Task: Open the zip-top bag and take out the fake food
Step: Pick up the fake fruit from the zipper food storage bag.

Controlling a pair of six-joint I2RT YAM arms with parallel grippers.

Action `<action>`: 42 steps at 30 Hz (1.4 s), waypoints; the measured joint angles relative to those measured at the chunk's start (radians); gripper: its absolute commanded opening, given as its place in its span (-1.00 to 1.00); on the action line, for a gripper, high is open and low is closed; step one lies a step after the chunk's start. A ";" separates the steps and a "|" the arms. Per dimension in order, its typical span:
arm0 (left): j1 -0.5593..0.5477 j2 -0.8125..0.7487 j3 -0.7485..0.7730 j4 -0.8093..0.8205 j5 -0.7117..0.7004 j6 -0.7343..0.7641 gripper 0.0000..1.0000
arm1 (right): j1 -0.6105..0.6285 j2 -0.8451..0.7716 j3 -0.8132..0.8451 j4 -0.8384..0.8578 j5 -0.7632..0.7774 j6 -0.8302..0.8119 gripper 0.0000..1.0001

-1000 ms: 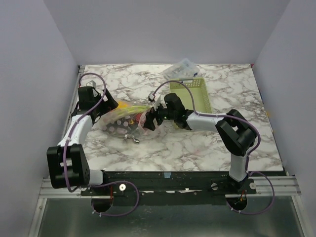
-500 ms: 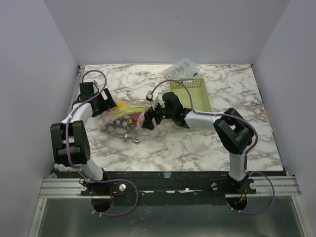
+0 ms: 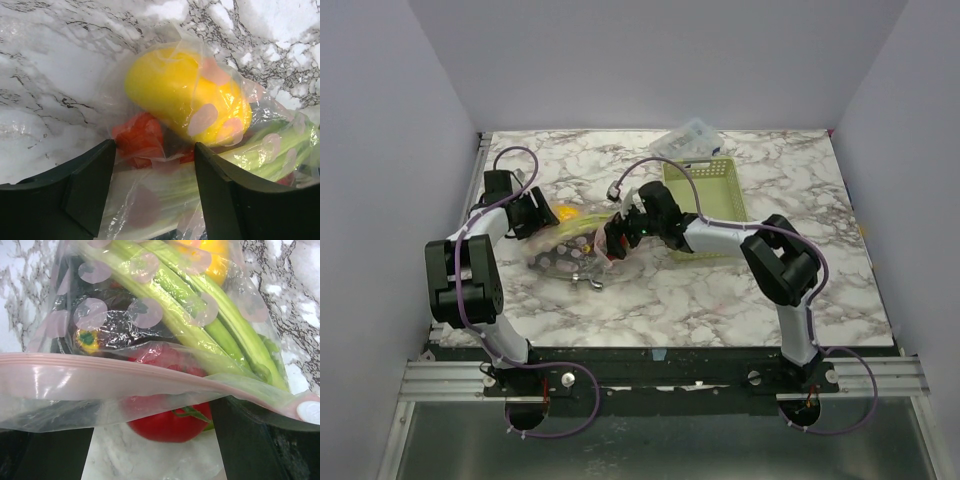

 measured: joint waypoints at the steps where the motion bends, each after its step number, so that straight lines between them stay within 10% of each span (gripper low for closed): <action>1: 0.000 0.003 0.000 0.000 0.007 0.001 0.21 | 0.001 0.009 0.007 -0.002 0.001 -0.004 0.82; 13: 0.005 0.034 0.000 0.004 0.061 0.002 0.20 | 0.023 0.077 0.061 -0.077 0.037 -0.066 0.79; 27: 0.005 0.018 -0.001 0.003 0.064 0.000 0.53 | 0.037 0.037 0.023 -0.105 0.095 -0.118 -0.12; 42: 0.031 -0.378 -0.122 0.041 0.073 -0.016 0.73 | 0.031 -0.170 -0.077 -0.170 0.041 -0.125 -0.14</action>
